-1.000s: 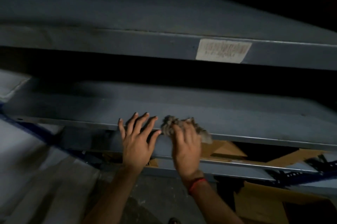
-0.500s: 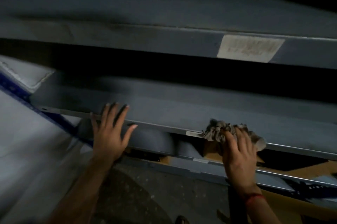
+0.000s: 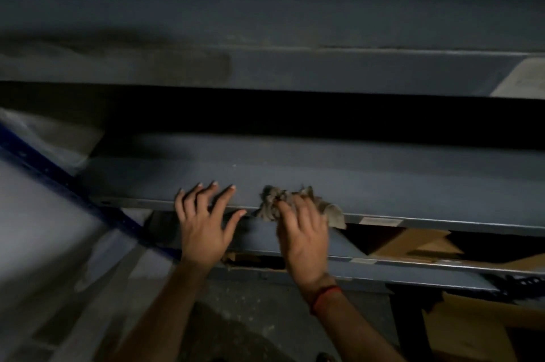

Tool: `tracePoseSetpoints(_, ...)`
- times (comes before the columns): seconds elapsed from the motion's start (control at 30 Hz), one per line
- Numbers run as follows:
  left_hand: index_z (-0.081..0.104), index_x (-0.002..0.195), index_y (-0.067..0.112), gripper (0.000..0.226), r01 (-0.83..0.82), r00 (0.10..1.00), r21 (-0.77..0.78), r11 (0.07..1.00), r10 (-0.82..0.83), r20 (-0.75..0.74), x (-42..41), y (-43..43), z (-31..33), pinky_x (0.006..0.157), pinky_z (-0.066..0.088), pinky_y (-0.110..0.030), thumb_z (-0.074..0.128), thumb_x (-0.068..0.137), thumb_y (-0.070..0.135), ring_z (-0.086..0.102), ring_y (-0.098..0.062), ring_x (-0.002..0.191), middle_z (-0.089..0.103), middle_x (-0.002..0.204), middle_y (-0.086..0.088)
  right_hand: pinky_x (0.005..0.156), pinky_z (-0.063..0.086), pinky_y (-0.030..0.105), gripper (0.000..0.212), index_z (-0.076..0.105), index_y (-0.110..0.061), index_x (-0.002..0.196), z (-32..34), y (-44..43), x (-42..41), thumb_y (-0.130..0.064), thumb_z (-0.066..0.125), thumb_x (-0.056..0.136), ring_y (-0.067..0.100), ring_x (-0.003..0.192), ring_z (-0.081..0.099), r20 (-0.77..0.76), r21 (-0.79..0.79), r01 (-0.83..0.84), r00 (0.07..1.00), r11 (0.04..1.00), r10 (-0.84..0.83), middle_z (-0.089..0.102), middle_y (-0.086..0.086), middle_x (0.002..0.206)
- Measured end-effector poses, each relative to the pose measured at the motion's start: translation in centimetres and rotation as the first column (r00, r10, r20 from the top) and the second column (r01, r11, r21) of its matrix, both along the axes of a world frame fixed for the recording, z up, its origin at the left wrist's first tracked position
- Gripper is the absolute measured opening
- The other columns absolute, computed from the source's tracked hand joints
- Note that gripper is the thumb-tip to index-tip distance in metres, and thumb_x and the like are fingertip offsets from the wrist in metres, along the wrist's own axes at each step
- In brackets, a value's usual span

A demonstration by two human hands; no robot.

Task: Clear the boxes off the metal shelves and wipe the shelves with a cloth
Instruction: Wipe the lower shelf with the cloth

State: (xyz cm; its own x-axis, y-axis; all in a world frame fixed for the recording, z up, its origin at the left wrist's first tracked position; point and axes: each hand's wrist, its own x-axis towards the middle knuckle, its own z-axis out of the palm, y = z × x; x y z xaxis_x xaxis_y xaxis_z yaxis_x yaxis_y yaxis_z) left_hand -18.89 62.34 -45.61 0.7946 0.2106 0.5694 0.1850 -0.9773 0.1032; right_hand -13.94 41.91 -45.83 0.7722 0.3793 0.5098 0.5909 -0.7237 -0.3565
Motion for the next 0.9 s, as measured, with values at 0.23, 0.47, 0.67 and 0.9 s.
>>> tracePoseSetpoints(0.23,0.064,0.129,0.025,0.056,0.069,0.996,-0.116,0.991,-0.061,0.072,0.5,1.0,-0.7,0.108,0.028,-0.059,0.046,0.093,0.065,0.042,-0.039,0.124,0.053,0.129,-0.014,0.092,0.051,0.046,0.051,0.048,-0.02,0.133,0.1,-3.4,1.2,-0.017,0.046,0.082,0.033,0.129,0.043,0.093,-0.181,0.054,0.995,0.982,-0.038,0.061,0.02,0.133)
tracePoseSetpoints(0.47,0.069,0.125,0.026,0.054,0.102,0.992,-0.131,0.986,-0.092,0.085,0.8,1.1,-1.0,0.107,0.029,-0.056,0.055,0.088,0.063,0.044,-0.037,0.121,0.056,0.127,-0.013,0.106,0.037,0.064,0.042,0.044,-0.011,0.134,-0.7,-8.1,1.0,-0.017,0.044,0.092,0.041,0.137,0.033,-0.019,0.02,0.346,0.938,0.938,-0.345,0.039,0.02,0.146)
tracePoseSetpoints(0.67,0.065,0.128,0.031,0.047,0.108,0.994,-0.206,0.972,-0.11,0.002,0.1,1.4,0.5,0.105,0.028,-0.049,0.047,0.095,0.058,0.047,-0.032,0.119,0.056,0.13,-0.005,0.099,0.047,0.054,0.047,0.05,-0.017,0.127,-0.8,3.0,-0.9,-0.016,0.066,0.083,0.033,0.128,0.042,0.058,-0.006,0.112,0.992,0.994,-0.112,0.046,0.012,0.136)
tracePoseSetpoints(0.9,0.066,0.127,0.02,0.039,0.172,0.985,-0.165,0.971,-0.171,0.019,-2.3,7.1,1.8,0.112,0.025,-0.049,0.05,0.099,0.041,0.05,-0.027,0.125,0.059,0.132,-0.006,0.1,0.048,0.052,0.067,0.046,-0.015,0.135,-0.1,5.9,-1.4,-0.005,0.071,0.074,0.036,0.127,0.044,0.112,-0.151,0.003,0.994,0.989,0.014,0.055,0.021,0.134)
